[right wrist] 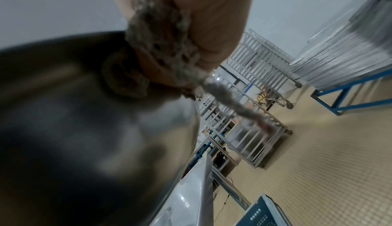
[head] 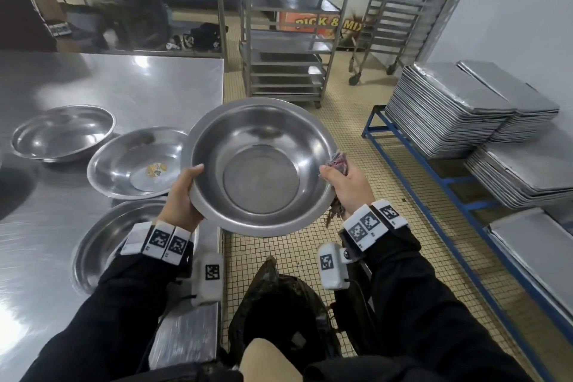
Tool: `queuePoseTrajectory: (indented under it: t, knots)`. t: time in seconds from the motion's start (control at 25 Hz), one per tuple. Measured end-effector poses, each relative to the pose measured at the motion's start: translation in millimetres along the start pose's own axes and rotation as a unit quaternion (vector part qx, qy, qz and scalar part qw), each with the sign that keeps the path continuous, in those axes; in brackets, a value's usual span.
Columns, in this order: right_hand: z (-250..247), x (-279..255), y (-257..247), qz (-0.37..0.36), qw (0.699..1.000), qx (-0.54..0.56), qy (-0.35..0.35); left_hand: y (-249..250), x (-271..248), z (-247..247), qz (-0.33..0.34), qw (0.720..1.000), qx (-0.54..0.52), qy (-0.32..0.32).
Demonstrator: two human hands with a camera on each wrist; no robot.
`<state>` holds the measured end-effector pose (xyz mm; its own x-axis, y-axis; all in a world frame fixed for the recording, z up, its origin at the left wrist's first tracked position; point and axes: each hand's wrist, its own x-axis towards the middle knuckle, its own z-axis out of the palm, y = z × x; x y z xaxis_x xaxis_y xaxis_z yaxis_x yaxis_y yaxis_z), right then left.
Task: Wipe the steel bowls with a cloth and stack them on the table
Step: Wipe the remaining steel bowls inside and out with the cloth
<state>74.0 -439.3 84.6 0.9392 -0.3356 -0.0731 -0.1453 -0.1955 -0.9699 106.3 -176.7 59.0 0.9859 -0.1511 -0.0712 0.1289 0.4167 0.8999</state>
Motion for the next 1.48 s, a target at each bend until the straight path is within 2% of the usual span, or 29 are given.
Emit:
queuePoseTrajectory:
  t: [0.16,0.28,0.44,0.52,0.64,0.8,0.88,1.0,1.16,1.32,1.4,1.48]
  knots:
    - [13,-1,-6,0.002,0.996,0.033,0.078,-8,-1,8,-0.034,0.996,0.054,0.066]
    - [33,-11,-4,0.013,0.99,0.074,0.116,-20,-2,24,-0.072,0.98,0.178,0.041]
    - [51,-18,1,0.034,0.98,0.124,0.149,-30,-6,34,-0.109,0.959,0.26,-0.002]
    - [46,-15,2,0.036,0.981,0.128,0.142,-28,-6,30,-0.076,0.966,0.244,-0.027]
    - [25,-8,-2,0.039,0.984,0.137,0.106,-14,-3,12,-0.011,0.993,0.113,-0.013]
    - [4,0,-5,0.022,0.999,0.046,0.016,4,3,-9,-0.01,0.999,0.029,-0.036]
    - [7,-2,-6,0.013,1.0,0.028,-0.004,5,2,-7,-0.002,1.0,0.001,0.002]
    - [18,-7,-7,-0.004,0.998,0.041,0.055,0,-4,4,-0.022,0.997,0.019,0.065]
    - [42,-13,-1,0.015,0.987,0.109,0.116,-16,-7,21,-0.076,0.983,0.164,0.03]
    - [62,-23,16,0.05,0.977,0.149,0.146,-30,-10,26,-0.129,0.965,0.227,0.004]
    - [56,-23,19,0.051,0.977,0.15,0.144,-30,-10,21,-0.109,0.972,0.209,-0.021]
    - [40,-18,15,0.049,0.981,0.143,0.125,-25,-5,9,-0.065,0.992,0.108,-0.024]
